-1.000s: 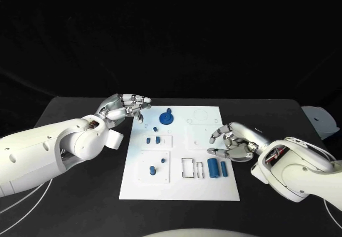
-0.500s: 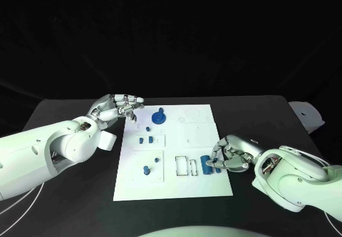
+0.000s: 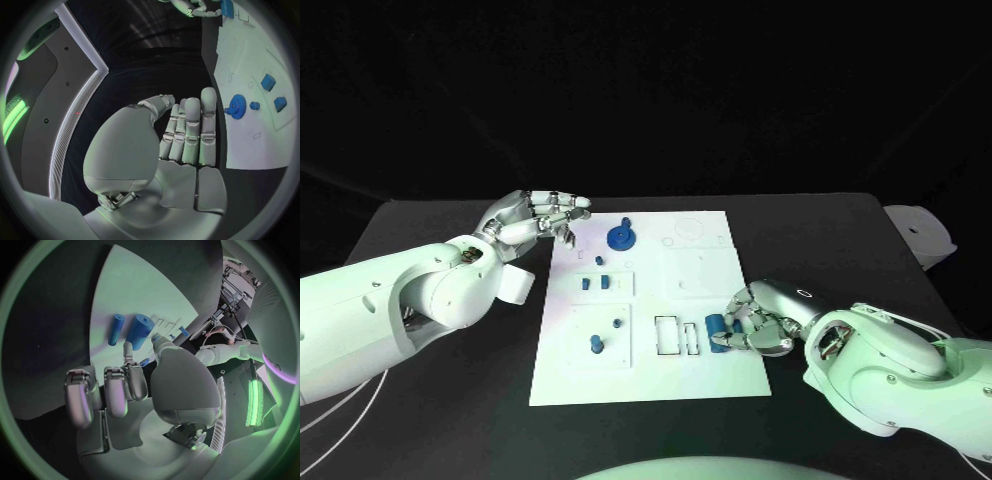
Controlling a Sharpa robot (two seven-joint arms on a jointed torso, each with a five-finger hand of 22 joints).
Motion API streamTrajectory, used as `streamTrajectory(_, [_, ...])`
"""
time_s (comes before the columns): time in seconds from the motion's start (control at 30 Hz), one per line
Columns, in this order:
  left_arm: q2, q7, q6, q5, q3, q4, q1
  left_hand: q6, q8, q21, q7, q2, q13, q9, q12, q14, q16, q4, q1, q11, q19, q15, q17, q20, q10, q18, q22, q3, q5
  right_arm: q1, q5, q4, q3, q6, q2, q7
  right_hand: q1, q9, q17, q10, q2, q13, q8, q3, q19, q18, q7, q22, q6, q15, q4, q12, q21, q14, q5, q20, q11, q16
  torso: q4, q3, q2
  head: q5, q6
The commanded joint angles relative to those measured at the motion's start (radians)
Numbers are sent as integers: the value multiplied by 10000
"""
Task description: Assemble the parts on the task board
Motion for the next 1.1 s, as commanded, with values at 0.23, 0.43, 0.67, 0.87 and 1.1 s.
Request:
streamTrajectory(0.23, [-30,74,178,46,5,46,3,-11,-6,-58,-40,-7,17,0,45,-64,50,-46,-91,-28,29,-11,-15,61,-76,155,-12,-32,47,-178,-645,-262,-5,222,353,-261,-55,18,1847,68,56,977,67,-78,1046,-140,-34,2635,-66,-72,-10,27,42,892,15,-13,11,39,2,0,12,36,-29])
streamTrajectory(0.43, [-57,56,195,46,5,68,3,-11,-6,-58,-40,-7,17,0,45,-64,50,-46,-91,-28,29,-11,-15,61,-76,155,-12,-32,47,-316,-965,-482,-5,358,591,-312,-35,24,1829,78,142,1007,86,-109,1046,-140,-38,2635,-56,-73,-14,48,42,887,31,-13,9,32,1,2,10,60,-50])
streamTrajectory(0.67, [-73,43,211,46,5,82,3,-2,8,-67,-44,4,30,3,94,-71,64,-40,-113,-32,28,-13,-27,61,-92,155,-16,-39,46,-473,-1154,-680,-5,385,881,-354,227,42,1825,86,273,1054,144,-153,1046,-140,-56,2635,-20,-84,-44,64,42,883,148,-19,-6,32,13,2,9,28,-50])
streamTrajectory(0.87, [-92,31,215,46,5,88,4,-2,8,-67,-44,4,30,3,94,-71,64,-40,-113,-32,28,-13,-27,61,-92,155,-16,-39,46,-530,-1178,-715,-5,42,957,-372,734,51,1846,156,524,1189,232,-108,1046,-140,-85,2635,78,-108,-54,161,42,886,639,-38,-36,46,-12,-2,0,40,-64])
streamTrajectory(1.1, [-99,26,227,46,5,90,4,-2,8,-67,-44,4,30,3,94,-71,64,-40,-113,-32,28,-13,-27,61,-92,155,-16,-39,46,-547,-910,-483,-1,-1060,830,-374,1217,109,1886,262,780,1343,400,132,1046,-140,-241,2635,387,-211,-86,295,42,894,1107,-115,-168,68,-15,10,-10,39,-27])
